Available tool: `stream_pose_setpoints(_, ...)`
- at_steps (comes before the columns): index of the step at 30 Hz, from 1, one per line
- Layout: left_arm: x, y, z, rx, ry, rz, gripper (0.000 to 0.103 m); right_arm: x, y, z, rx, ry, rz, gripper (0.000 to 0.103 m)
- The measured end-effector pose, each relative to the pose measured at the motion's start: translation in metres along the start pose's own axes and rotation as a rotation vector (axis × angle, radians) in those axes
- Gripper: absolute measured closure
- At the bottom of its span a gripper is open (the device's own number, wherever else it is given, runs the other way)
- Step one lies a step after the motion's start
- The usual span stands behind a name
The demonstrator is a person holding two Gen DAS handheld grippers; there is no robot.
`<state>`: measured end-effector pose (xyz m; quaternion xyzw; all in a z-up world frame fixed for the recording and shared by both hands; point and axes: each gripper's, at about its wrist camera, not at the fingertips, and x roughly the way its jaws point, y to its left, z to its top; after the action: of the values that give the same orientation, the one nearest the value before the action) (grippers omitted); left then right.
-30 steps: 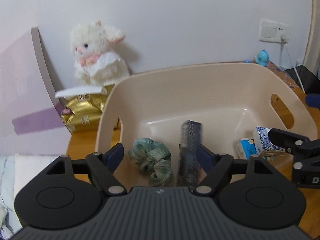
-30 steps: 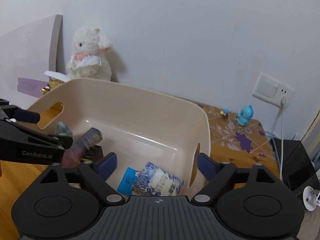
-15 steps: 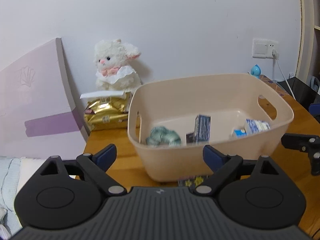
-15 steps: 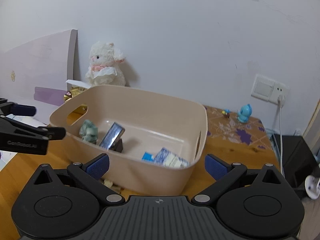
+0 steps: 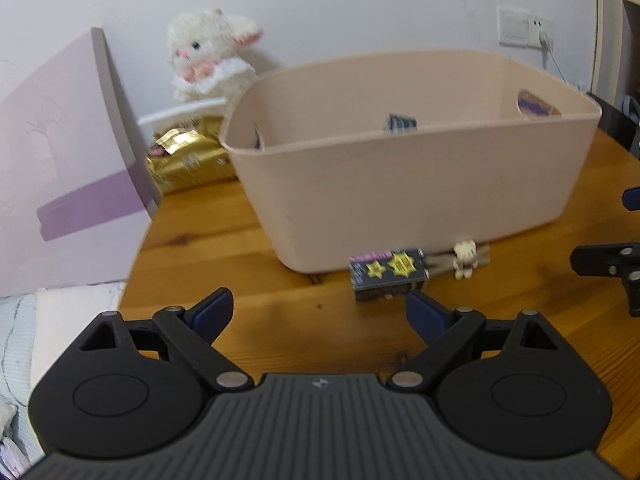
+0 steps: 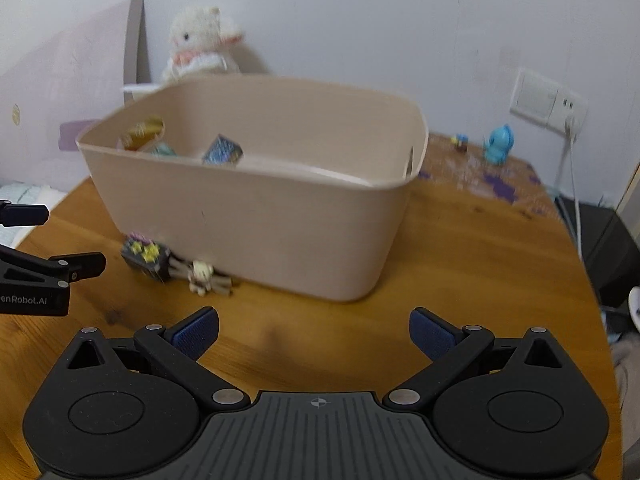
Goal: Organize objects
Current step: 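Grasp the star-printed dark box with the left tool while the right grasps the bear figurine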
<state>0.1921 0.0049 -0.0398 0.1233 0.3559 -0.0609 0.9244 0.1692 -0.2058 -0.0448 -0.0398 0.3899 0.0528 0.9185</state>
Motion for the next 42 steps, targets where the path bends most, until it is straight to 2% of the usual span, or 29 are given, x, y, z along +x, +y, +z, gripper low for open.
stream_pose_setpoints(8,0.021,-0.009,0.004,-0.072,0.021,-0.105,0.009,0.027,0.003,-0.007,0.003,0.056,-0.012,0.0)
stream_pose_setpoints(15,0.041,-0.016,0.007,-0.097,0.04,-0.088,0.009,0.037,0.006,-0.009,0.027,0.069,-0.006,0.0)
stream_pose_setpoints(23,0.054,0.007,0.004,-0.135,0.03,-0.049,0.009,0.047,0.022,-0.01,0.029,0.068,0.011,0.0)
stream_pose_setpoints(28,0.06,0.027,-0.001,-0.154,0.033,-0.08,0.009,0.053,0.036,-0.009,0.048,0.057,0.007,0.0)
stream_pose_setpoints(37,0.068,0.045,-0.004,-0.087,-0.004,-0.154,0.009,0.058,0.063,-0.011,0.089,0.002,-0.022,0.0)
stream_pose_setpoints(42,0.074,0.053,-0.001,-0.091,-0.008,-0.164,0.009,0.064,0.072,-0.006,0.108,-0.019,-0.044,0.0)
